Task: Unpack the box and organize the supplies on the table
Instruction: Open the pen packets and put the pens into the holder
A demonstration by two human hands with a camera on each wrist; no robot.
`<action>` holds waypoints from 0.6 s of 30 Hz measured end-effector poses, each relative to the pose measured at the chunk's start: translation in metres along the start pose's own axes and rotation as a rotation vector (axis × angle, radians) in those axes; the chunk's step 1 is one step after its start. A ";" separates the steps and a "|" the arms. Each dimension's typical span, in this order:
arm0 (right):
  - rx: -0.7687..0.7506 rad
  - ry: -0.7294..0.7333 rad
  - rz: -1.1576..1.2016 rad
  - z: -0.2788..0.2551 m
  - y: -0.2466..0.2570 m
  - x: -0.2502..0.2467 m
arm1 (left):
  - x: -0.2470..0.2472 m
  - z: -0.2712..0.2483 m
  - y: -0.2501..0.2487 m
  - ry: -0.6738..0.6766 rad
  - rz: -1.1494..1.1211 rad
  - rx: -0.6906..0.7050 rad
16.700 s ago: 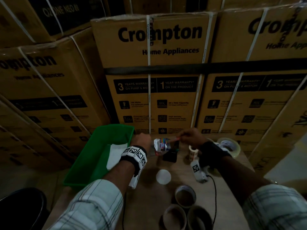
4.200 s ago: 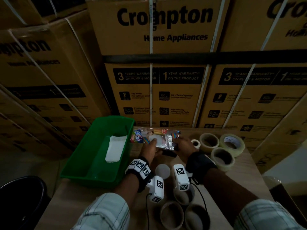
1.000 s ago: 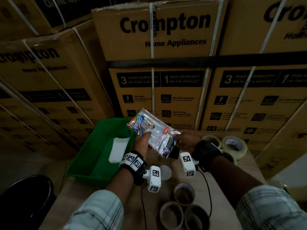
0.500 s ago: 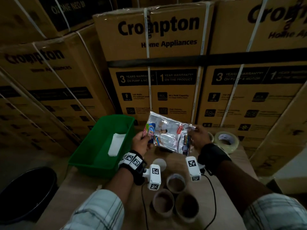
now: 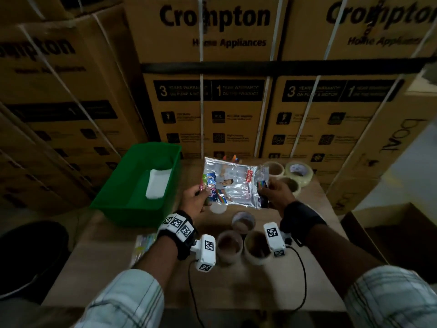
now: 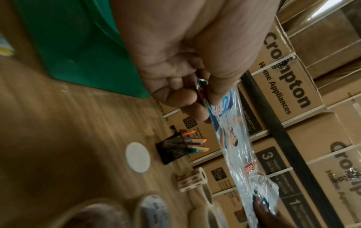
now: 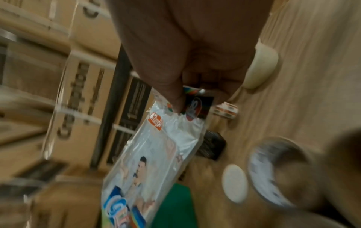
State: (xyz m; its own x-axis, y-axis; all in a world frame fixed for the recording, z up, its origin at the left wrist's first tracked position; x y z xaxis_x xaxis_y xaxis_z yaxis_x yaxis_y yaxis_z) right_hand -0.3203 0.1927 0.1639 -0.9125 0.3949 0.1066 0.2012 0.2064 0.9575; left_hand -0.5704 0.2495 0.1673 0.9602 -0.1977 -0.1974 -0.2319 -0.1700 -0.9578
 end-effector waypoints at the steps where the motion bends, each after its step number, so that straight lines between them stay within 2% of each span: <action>1: -0.019 -0.003 -0.053 -0.006 -0.008 0.005 | -0.007 -0.009 0.011 0.008 0.019 -0.010; 4: -0.064 -0.014 -0.194 -0.021 -0.038 0.015 | -0.026 -0.029 0.049 0.039 0.087 -0.066; 9: 0.054 -0.095 -0.247 -0.046 -0.089 0.003 | -0.039 -0.054 0.100 0.087 0.118 -0.152; 14: 0.119 -0.136 -0.291 -0.062 -0.115 -0.028 | -0.016 -0.067 0.116 0.184 0.170 -0.142; 18: 0.112 -0.144 -0.374 -0.073 -0.124 -0.053 | 0.013 -0.069 0.127 0.251 0.280 -0.146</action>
State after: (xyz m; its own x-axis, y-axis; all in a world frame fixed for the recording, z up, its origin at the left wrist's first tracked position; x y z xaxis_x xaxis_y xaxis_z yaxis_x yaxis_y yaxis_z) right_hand -0.3224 0.0810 0.0587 -0.8723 0.3942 -0.2893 -0.0899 0.4523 0.8873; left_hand -0.5978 0.1589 0.0575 0.7929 -0.4824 -0.3722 -0.5163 -0.2076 -0.8309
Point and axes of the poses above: each hand's wrist, its own z-axis towards the middle knuckle, its own x-axis out of the palm, y = z × x, the point moved 8 cm from there along z, towards the middle knuckle, and after that the axes turned 7 degrees about z, right-handed, at the moved point
